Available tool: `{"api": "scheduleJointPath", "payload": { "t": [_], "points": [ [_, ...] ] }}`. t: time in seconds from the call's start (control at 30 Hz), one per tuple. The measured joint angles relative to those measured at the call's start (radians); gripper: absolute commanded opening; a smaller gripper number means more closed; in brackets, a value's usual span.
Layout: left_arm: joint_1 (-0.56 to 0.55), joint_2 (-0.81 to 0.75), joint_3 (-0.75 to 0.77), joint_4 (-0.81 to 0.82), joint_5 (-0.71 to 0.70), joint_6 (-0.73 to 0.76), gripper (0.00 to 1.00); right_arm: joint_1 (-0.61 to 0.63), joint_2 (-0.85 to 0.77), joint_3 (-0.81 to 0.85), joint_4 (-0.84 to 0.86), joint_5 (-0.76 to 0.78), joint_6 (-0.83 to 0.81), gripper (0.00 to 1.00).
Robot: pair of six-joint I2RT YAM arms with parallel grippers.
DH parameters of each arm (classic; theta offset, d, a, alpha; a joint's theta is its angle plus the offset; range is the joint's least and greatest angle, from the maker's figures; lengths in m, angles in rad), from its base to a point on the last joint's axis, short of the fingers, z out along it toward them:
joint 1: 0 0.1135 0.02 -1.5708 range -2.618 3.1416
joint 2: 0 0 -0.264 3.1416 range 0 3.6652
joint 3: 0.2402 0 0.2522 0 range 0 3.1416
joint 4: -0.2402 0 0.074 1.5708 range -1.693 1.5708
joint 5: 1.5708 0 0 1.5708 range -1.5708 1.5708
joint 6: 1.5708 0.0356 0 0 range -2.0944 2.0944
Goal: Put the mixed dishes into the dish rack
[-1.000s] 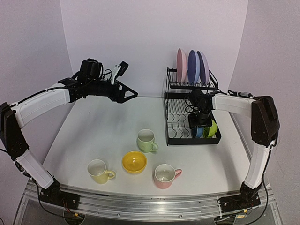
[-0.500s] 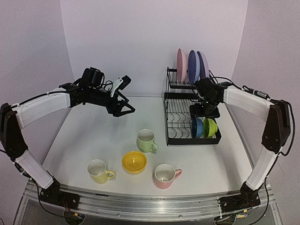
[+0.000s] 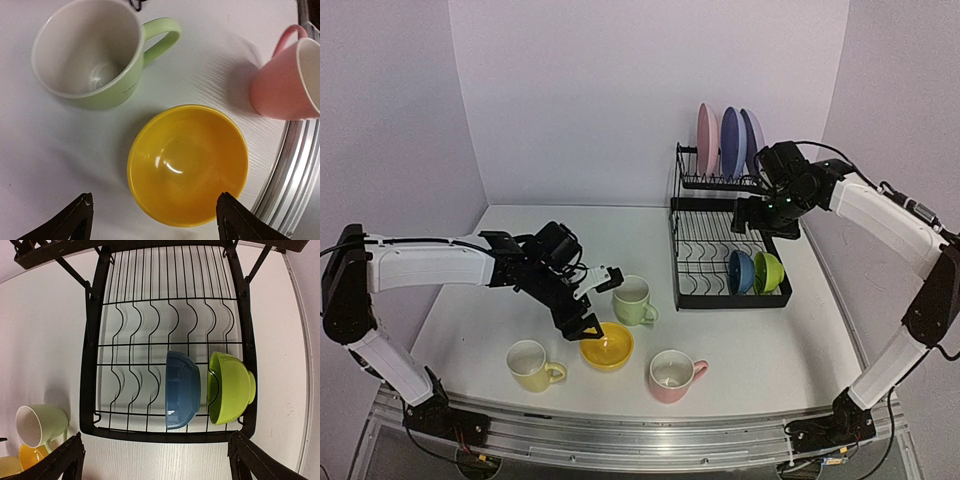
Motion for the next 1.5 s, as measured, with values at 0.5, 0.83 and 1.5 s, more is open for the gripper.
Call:
{"api": "scheduleJointPath", "payload": {
  "t": [0.5, 0.83, 1.5],
  "points": [
    [-0.018, 0.127, -0.076, 0.066, -0.086, -0.178, 0.4, 0.001, -0.083, -0.001, -0.007, -0.032, 0.055, 0.96],
    [-0.018, 0.144, -0.074, 0.058, -0.087, -0.255, 0.0, 0.001, -0.106, -0.003, -0.007, -0.036, 0.08, 0.96],
    [0.028, -0.254, 0.028, 0.032, 0.001, -0.105, 0.0, 0.106, -0.088, 0.129, 0.007, -0.302, 0.15, 0.98]
  ]
}}
